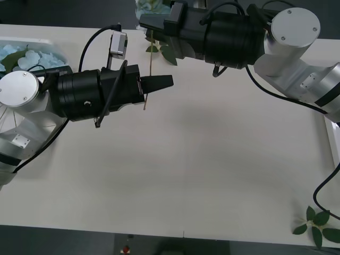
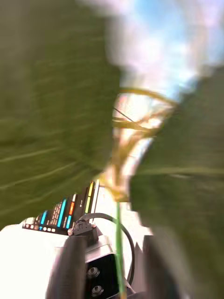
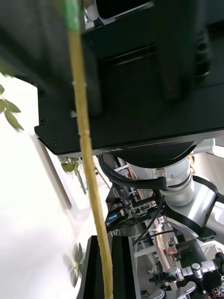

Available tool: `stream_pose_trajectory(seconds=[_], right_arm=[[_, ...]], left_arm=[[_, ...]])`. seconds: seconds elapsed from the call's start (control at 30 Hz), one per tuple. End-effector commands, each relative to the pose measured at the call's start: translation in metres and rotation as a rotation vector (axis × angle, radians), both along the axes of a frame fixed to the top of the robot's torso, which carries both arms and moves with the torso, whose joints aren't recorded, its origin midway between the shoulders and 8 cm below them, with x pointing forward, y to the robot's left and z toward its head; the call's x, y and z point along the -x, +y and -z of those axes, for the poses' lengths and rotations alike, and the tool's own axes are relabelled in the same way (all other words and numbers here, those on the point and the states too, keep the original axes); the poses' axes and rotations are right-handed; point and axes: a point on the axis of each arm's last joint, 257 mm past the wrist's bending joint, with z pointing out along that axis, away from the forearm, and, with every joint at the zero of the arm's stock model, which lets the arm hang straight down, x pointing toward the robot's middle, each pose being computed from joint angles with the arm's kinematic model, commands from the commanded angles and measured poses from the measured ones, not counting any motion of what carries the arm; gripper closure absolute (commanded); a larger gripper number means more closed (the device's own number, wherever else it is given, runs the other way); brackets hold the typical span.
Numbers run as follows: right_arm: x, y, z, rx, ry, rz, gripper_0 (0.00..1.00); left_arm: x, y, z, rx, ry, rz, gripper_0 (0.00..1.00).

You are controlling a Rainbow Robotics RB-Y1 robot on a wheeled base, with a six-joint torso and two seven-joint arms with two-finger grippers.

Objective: Put the red flowers into the right box and the blue flowers into the left box

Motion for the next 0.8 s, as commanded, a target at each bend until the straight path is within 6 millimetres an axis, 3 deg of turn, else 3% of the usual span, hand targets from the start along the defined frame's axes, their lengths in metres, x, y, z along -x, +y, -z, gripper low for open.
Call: stream_pose_trajectory(seconds=[0.03,0.47,0.5,0.57,0.73,0.8], right_arm=[[0.011,0.011,-0.020,-0.020,-0.010,-0.033,0.00],[0.011,0.011,-0.020,-0.020,-0.010,-0.033,0.00],[0.013,0.011,-0.006,-0.011,0.010,-0.035,0.00],[0.012,0.009,-0.006,-0.013,0.009,-0.030,0.00],[0.013,-0.013,-0.019,0.027,-0.021,-0.050,0.00],[0.017,-0.032,-0.024,0.068,-0.031,-0.076,0.00]], left_arm=[[0.006,-0.007,-0.028,0.015,-0.112,0.013,1.00],[0.007,-0.007,-0.029,0.025,-0.108,0.017,1.00],[0.007,-0.006,-0.031,0.032,-0.106,0.017,1.00],[0.008,-0.004,-0.035,0.038,-0.109,0.021,1.00],[0.011,0.007,-0.039,0.025,-0.120,0.036,1.00],[0.009,0.013,-0.040,0.018,-0.125,0.031,1.00]])
